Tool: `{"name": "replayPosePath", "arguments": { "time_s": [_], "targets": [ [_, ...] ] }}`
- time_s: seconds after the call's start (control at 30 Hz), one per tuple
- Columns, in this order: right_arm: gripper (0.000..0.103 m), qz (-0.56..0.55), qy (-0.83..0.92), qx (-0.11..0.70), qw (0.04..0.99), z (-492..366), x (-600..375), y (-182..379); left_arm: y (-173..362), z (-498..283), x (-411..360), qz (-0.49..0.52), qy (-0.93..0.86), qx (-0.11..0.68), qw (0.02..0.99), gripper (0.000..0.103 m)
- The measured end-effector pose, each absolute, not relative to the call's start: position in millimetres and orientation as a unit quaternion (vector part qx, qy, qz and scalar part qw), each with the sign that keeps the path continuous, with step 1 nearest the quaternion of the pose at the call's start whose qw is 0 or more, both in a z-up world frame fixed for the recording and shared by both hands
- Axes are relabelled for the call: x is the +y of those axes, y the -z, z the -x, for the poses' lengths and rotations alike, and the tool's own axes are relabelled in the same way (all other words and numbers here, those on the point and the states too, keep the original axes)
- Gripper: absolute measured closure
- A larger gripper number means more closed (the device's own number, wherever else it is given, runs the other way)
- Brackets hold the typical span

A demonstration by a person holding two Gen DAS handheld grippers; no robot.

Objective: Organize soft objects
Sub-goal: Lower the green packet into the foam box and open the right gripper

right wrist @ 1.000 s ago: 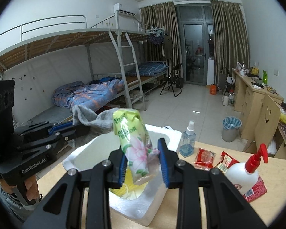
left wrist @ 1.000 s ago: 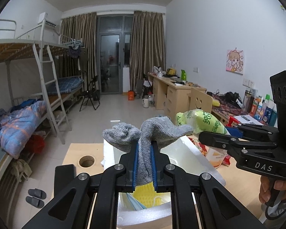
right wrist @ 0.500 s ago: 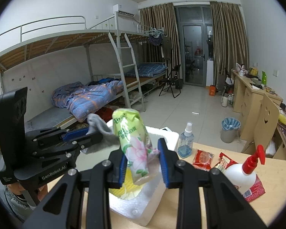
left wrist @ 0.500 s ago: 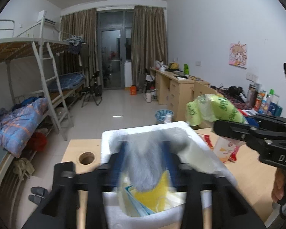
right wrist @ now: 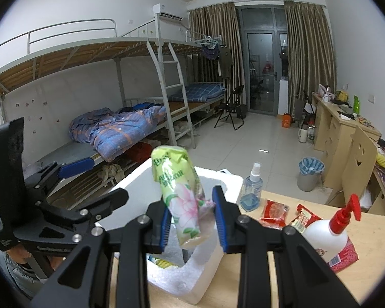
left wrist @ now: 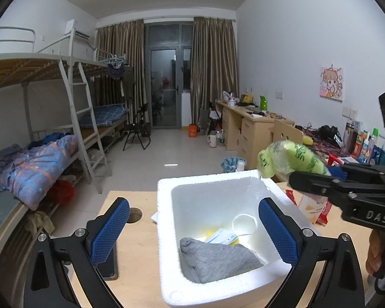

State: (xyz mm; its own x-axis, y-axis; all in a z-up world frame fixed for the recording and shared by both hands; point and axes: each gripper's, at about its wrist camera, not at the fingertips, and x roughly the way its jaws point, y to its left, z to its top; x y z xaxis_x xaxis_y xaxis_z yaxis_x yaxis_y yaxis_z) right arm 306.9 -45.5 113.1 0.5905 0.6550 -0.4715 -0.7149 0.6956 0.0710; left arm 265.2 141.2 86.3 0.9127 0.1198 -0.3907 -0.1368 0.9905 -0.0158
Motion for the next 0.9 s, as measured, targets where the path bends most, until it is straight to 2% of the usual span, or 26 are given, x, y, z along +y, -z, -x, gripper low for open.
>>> {"name": "replayPosePath", "arguments": {
  "time_s": [0.47, 0.53, 0.6, 0.7, 0.77, 0.9],
  "targets": [
    [0.068, 0.064, -0.413, 0.251, 0.873, -316.0, -32.1, -100.5, -83.8, -252.2, 160.1, 0.041, -0.081, 0.189, 0.978, 0.002],
    [0.060, 0.065, -0.413, 0.248, 0.874, -315.8, -31.2, -100.5, -83.2, -253.4, 160.8, 0.041, -0.082, 0.190, 0.978, 0.002],
    [0.039, 0.070, -0.407, 0.242, 0.878, -314.4, -31.5, -100.3, -83.1, -255.4, 161.4, 0.041, -0.081, 0.192, 0.977, 0.002],
    [0.025, 0.072, -0.407, 0.237, 0.879, -311.1, -31.9, -101.4, -83.8, -255.4, 161.5, 0.040, -0.081, 0.190, 0.978, 0.002],
    [0.020, 0.075, -0.408, 0.231, 0.880, -307.8, -31.8, -102.4, -83.8, -254.9, 162.2, 0.041, -0.082, 0.189, 0.978, 0.002],
    [0.019, 0.074, -0.405, 0.230, 0.882, -307.1, -31.1, -102.9, -84.0, -255.3, 163.4, 0.041, -0.081, 0.189, 0.978, 0.002]
  ]
}}
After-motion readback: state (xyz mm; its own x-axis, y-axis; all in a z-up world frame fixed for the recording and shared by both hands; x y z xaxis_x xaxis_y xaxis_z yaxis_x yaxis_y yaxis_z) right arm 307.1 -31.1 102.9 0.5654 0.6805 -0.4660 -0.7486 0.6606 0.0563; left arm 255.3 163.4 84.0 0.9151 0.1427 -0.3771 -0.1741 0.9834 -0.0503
